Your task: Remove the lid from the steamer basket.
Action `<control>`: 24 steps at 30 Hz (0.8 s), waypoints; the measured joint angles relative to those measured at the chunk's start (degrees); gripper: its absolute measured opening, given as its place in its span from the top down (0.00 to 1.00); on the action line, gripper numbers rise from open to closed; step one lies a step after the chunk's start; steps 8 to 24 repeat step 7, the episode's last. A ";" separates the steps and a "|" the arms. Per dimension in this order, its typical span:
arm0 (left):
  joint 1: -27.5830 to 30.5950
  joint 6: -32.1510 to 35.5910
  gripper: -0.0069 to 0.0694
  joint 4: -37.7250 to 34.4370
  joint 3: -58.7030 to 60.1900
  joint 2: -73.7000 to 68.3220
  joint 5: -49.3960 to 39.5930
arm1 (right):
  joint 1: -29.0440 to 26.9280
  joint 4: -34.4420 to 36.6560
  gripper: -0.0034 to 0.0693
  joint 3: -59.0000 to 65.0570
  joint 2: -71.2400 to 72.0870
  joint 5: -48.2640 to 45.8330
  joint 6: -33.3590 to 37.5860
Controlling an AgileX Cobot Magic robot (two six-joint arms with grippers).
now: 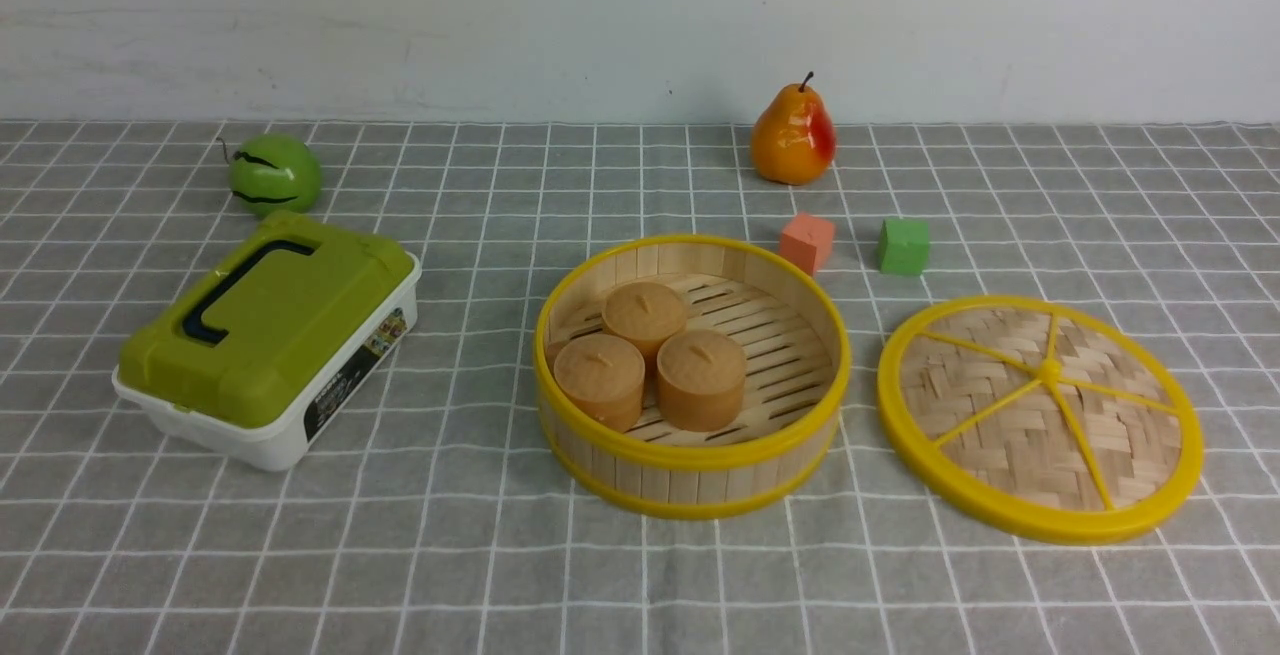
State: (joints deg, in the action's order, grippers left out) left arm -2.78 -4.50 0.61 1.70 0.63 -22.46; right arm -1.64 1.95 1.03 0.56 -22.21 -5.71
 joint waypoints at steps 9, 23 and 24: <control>0.00 0.00 0.60 0.00 0.00 0.00 0.00 | 0.00 0.00 0.76 0.00 0.00 0.00 0.00; 0.00 0.00 0.60 0.00 0.00 0.00 0.00 | 0.00 0.00 0.76 0.00 0.00 0.00 0.00; 0.00 0.00 0.60 0.00 0.00 0.00 0.00 | 0.00 0.00 0.76 0.00 0.00 0.00 0.00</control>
